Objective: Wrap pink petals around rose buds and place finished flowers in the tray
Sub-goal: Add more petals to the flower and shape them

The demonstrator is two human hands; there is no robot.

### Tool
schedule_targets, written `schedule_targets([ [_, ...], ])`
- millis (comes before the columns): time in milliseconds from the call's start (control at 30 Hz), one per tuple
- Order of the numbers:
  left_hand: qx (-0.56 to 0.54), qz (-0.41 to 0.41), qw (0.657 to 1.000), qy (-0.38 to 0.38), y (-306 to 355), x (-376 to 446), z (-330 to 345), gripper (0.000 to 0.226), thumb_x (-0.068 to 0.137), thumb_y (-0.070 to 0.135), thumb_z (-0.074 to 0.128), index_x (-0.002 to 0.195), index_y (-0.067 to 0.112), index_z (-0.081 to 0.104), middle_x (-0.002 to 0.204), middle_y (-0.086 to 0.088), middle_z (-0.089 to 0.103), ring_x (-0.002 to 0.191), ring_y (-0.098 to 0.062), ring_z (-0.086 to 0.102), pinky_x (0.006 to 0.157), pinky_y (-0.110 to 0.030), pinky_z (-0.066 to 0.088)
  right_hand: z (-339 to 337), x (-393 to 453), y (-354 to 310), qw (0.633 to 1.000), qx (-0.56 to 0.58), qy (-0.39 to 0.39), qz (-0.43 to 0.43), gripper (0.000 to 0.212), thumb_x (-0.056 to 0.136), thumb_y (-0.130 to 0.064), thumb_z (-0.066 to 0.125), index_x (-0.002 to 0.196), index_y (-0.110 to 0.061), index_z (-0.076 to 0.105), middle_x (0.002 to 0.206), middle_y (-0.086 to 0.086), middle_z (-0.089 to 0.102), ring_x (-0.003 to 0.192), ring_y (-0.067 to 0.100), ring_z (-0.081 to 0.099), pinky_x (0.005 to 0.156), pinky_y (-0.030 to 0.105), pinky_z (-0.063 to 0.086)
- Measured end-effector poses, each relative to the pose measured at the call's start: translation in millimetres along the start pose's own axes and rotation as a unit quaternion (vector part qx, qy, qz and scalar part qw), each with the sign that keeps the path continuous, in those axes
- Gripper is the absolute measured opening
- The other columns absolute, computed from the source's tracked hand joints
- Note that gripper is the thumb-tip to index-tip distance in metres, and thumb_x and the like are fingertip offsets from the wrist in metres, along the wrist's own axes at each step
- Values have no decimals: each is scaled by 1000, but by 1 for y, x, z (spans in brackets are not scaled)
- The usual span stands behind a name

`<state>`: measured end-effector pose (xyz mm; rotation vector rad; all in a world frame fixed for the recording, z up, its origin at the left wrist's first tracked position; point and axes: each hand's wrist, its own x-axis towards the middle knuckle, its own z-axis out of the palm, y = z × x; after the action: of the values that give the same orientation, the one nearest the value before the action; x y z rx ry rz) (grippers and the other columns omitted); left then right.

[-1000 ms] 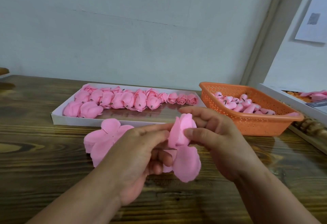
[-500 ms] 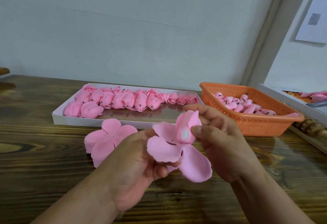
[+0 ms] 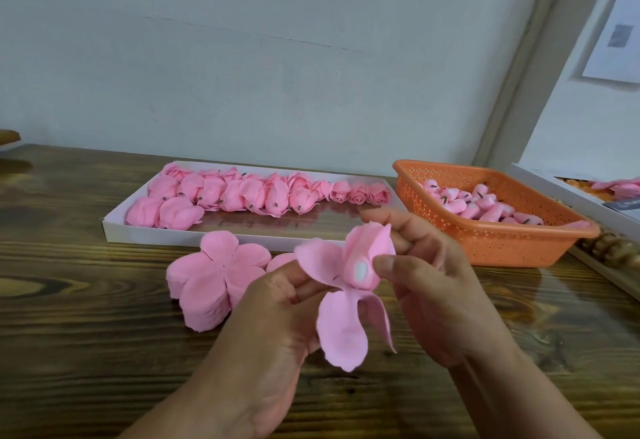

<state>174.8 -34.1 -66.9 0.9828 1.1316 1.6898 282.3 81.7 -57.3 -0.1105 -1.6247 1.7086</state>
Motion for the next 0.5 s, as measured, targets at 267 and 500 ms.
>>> schedule_targets([
  [267,-35,-6,993,115,-11,1,2,33,54,22,69,85,19,79,88,-9,76,83,-30,73,80,-49,58,-1,-3,3,1000,-28,11,-3,42,62,1,67,102,-7,62,75,9,70,65,18,65,60,26,52],
  [500,8,22,988,153,-10,0,0,24,78,14,64,68,30,78,76,5,76,73,-7,71,60,-18,54,2,-5,4,998,-54,-8,-9,32,62,-11,71,93,-18,68,80,9,71,69,18,66,59,28,54],
])
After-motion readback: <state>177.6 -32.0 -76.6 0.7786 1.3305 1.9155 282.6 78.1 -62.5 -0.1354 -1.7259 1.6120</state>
